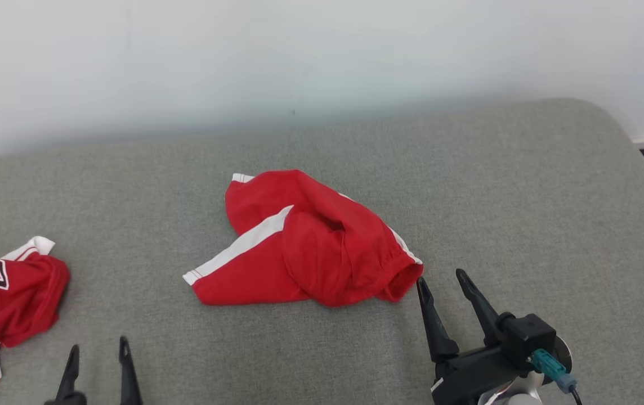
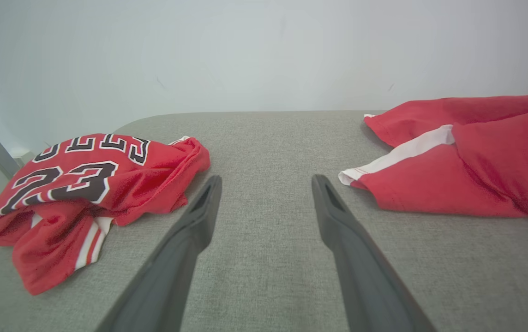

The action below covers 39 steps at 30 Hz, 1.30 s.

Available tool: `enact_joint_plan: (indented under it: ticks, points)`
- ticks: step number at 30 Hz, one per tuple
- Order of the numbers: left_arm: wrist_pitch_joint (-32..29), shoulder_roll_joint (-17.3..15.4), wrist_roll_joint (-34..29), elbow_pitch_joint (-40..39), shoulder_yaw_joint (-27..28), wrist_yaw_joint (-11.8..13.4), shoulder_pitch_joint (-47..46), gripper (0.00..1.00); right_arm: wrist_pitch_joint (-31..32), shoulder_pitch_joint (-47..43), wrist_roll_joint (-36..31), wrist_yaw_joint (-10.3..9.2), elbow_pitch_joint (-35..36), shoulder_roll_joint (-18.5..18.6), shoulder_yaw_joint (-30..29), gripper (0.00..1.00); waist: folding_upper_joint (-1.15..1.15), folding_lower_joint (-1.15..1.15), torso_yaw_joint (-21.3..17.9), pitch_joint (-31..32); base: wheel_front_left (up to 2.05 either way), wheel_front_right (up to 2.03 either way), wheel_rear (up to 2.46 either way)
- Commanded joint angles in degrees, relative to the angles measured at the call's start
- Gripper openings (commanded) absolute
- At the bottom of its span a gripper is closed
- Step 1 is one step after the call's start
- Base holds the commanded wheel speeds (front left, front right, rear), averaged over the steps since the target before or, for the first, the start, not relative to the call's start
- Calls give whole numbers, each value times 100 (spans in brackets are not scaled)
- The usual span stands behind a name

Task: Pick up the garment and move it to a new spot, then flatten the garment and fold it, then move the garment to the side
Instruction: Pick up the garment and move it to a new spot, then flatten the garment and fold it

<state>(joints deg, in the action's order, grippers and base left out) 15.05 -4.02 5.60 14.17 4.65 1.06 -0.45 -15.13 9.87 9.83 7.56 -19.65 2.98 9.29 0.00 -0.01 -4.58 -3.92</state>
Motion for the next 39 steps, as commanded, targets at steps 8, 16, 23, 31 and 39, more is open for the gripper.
enact_joint_plan:
  ticks: [8, 16, 23, 31, 39]
  points:
    - [19, 81, -85, -164, 380, -16, 588, 100, -2, -204, -34, -14, -96, 19, 81, 100, 0, 1, 70, 303, 0, 0, 0]
    - [19, 112, -83, -141, 358, -88, 485, 100, -2, -216, 16, -14, -138, 49, 173, 100, 0, 1, 236, 205, 0, 0, 0]
    - [19, 114, -18, -75, 191, -168, 319, 100, -2, -9, 76, -14, -256, 92, 334, 100, 0, 1, 559, -111, 0, 0, 0]
    - [19, 114, 89, -42, -33, -198, 95, 100, -1, 183, 124, -14, -560, 170, 505, 100, 0, 1, 1087, -482, 0, 0, 0]
    - [19, 116, 151, -66, -133, -197, 86, 100, -2, 174, 64, -14, -802, 241, 548, 100, 0, 1, 1349, -627, 0, 0, 0]
